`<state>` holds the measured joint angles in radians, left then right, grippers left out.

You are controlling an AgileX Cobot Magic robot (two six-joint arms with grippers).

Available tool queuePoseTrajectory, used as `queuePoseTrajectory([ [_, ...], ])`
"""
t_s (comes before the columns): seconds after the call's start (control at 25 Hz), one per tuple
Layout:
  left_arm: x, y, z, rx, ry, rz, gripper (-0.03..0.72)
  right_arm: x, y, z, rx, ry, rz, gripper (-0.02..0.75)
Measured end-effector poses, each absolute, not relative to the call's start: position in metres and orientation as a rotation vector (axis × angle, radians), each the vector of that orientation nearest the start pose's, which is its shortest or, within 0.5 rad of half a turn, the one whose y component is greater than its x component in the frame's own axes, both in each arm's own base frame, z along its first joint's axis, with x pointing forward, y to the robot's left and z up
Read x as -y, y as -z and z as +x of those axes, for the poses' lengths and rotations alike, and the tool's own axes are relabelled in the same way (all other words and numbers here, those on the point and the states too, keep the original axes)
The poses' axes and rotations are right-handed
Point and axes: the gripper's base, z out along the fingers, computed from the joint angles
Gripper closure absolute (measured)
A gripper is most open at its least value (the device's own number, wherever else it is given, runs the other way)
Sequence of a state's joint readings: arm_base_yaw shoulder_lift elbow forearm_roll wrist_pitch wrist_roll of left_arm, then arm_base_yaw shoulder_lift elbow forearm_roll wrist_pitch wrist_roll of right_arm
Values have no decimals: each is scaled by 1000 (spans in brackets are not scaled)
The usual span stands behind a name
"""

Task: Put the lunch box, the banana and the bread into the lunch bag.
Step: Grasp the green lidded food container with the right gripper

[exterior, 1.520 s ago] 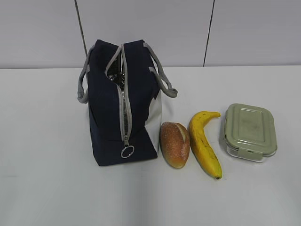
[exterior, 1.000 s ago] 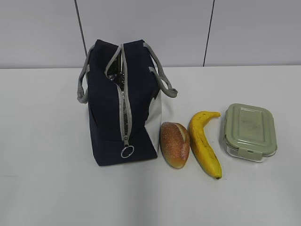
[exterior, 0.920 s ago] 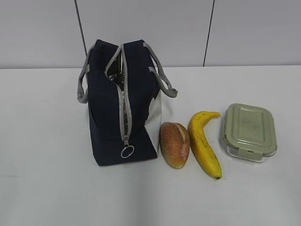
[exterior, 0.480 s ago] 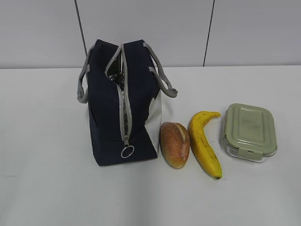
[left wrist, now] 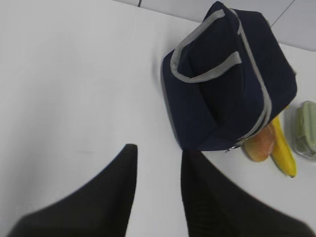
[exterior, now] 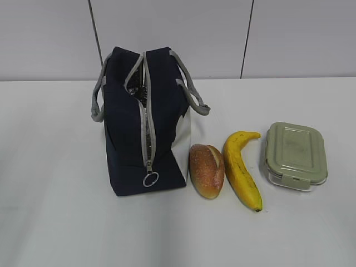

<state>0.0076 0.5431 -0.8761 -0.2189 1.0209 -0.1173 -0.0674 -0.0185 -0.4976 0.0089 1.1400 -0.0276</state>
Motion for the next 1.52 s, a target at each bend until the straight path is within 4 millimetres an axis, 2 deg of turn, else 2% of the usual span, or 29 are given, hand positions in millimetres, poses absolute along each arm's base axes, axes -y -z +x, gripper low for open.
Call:
queuePoseTrajectory([
  [0.16,23,-384,101,-2222,440,-172,449,-1,-270,-11,-2107,46,41,169],
  [0.52,37,-377,183,-2441,523,-159,445,-1,-270,-11,-2107,46,41,169],
  [0.96,82,-373,273,-2566,574,-10,439,-1,-270,-11,-2107,46,41,169],
  [1.08,98,-369,295,-2595,585,41,402,-1,-270,-11,-2107,46,41,169],
  [1.28,120,-357,326,-2659,584,106,278,-1,-270,-11,-2107,46,41,169],
  [1.52,130,-348,354,-2673,600,105,249,-1,-270,-11,-2107,46,41,169],
])
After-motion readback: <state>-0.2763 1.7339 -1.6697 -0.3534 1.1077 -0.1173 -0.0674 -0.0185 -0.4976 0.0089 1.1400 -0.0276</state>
